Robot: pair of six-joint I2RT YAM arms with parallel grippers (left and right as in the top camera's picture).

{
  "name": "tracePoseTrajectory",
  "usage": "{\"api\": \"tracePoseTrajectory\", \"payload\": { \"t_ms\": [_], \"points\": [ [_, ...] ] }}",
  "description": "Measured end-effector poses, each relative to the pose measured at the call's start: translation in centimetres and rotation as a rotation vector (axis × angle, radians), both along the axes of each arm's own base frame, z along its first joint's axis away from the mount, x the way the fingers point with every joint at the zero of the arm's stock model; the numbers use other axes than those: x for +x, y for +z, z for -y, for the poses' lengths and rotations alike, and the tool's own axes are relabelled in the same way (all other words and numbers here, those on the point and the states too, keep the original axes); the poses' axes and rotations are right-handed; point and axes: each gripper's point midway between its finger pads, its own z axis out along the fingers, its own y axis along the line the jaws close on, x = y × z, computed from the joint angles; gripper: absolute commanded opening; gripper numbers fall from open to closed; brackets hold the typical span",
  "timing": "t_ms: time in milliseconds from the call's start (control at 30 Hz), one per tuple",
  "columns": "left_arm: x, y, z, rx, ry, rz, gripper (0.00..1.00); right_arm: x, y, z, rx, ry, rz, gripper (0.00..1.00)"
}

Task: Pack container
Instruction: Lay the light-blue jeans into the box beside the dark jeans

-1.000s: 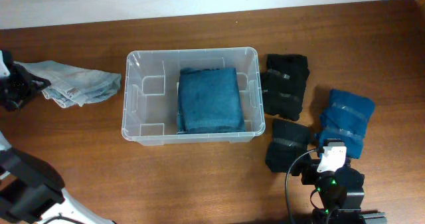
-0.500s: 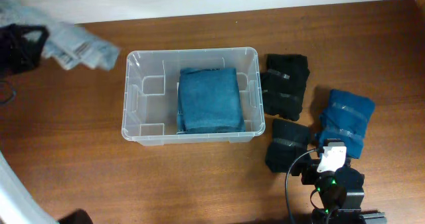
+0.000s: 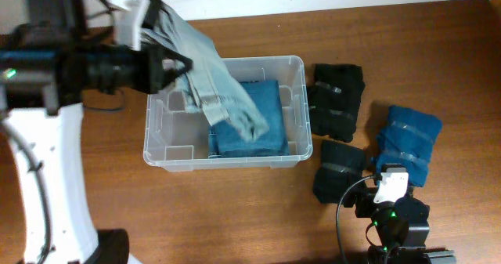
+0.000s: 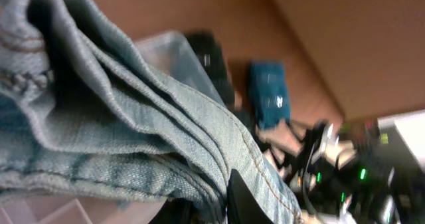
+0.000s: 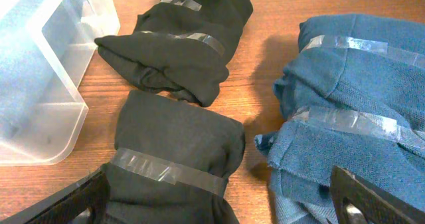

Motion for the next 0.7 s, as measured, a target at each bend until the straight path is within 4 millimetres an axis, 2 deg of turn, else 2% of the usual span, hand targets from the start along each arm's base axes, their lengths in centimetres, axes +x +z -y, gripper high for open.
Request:
{"api": "tracePoseTrajectory", "payload": {
  "t_ms": [100,267,400,533,700],
  "points": [
    [-0.2,-2.1,0.3,0.054,-0.070,-0.030,0.00,0.0,0.0,0.0,0.000,0.000,0.000,0.98],
    [0.7,-5.2,0.5,0.108,-0.167,-0.055,0.00,0.0,0.0,0.0,0.000,0.000,0.000,0.98],
    [1.5,-7.8,2.1,0.139,-0.257,-0.076,0.00,0.0,0.0,0.0,0.000,0.000,0.000,0.98],
    [1.7,-9.7,2.8,0.198,-0.296,-0.091,0.00,0.0,0.0,0.0,0.000,0.000,0.000,0.98],
    [2.6,-11.2,0.8,0.325,-0.247,-0.101,0.01,0.0,0.0,0.0,0.000,0.000,0.000,0.98]
  ]
}}
